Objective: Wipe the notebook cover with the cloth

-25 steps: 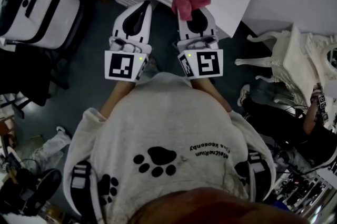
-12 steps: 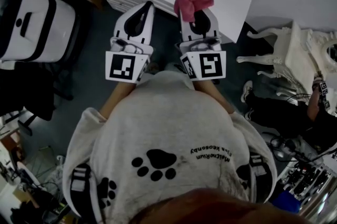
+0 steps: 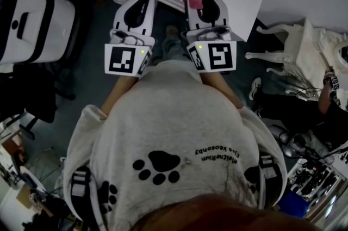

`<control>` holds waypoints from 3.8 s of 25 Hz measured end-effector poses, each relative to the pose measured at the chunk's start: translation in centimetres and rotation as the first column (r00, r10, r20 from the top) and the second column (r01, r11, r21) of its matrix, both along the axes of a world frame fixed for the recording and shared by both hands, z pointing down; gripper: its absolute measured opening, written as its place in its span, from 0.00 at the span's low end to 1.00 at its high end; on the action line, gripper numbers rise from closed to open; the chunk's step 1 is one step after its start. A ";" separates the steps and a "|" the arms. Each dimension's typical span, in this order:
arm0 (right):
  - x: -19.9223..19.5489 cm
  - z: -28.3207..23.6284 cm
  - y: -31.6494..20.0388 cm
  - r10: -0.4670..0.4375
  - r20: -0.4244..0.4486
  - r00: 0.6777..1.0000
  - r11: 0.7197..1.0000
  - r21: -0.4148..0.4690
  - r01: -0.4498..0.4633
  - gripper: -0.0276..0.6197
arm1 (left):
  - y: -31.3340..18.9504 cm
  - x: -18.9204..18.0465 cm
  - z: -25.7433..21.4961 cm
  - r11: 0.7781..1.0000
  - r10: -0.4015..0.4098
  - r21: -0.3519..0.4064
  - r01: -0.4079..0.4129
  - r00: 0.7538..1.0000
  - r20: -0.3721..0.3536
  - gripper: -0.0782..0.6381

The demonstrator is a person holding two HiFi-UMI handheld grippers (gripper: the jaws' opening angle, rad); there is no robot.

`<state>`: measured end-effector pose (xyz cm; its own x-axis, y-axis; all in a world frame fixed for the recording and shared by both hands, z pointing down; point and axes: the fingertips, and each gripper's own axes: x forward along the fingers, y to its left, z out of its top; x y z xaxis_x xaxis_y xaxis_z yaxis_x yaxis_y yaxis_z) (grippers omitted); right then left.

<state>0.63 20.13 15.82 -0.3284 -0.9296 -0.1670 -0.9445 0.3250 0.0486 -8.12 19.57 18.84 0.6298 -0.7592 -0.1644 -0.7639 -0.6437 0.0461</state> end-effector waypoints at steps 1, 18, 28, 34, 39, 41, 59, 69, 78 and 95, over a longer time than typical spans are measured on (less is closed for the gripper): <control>0.3 0.0 -0.6 -0.003 -0.001 1.000 1.000 0.002 0.003 0.16 | -0.5 0.3 0.3 1.000 -0.002 -0.006 0.002 1.000 0.005 0.13; 4.2 4.0 -16.6 -0.079 -0.017 0.997 0.996 -0.031 0.079 0.16 | -15.5 3.7 2.9 0.992 -0.119 -0.031 0.120 0.993 0.015 0.13; 6.8 6.5 -24.2 -0.149 -0.012 0.989 0.985 -0.087 0.148 0.16 | -22.6 6.0 5.3 0.980 -0.188 -0.058 0.192 0.980 0.060 0.13; 6.4 8.3 -26.6 -0.200 -0.041 0.979 0.975 -0.108 0.194 0.16 | -24.8 5.9 6.7 0.970 -0.225 -0.072 0.232 0.970 0.093 0.13; 6.2 10.0 -28.7 -0.208 -0.064 0.976 0.970 -0.140 0.198 0.16 | -26.2 6.1 8.4 0.968 -0.221 -0.094 0.232 0.969 0.110 0.13; 5.9 10.5 -29.6 -0.217 -0.079 0.973 0.967 -0.156 0.203 0.16 | -26.8 6.1 9.0 0.969 -0.212 -0.104 0.223 0.971 0.115 0.13; 2.6 17.6 -37.9 -0.284 -0.209 0.936 0.929 -0.300 0.214 0.16 | -32.1 4.2 17.4 0.962 -0.101 -0.234 0.139 0.981 0.168 0.13; 1.2 21.8 -40.7 -0.383 -0.290 0.877 0.889 -0.375 0.263 0.15 | -33.5 4.3 21.5 0.946 -0.081 -0.296 0.136 0.978 0.191 0.13; -0.3 26.3 -42.7 -0.494 -0.359 0.792 0.822 -0.490 0.290 0.16 | -33.9 4.0 25.1 0.923 -0.053 -0.362 0.133 0.974 0.222 0.13; -1.8 34.3 -45.1 -0.708 -0.416 0.571 0.637 -0.725 0.262 0.15 | -34.1 4.4 31.0 0.841 0.052 -0.527 0.123 0.951 0.304 0.13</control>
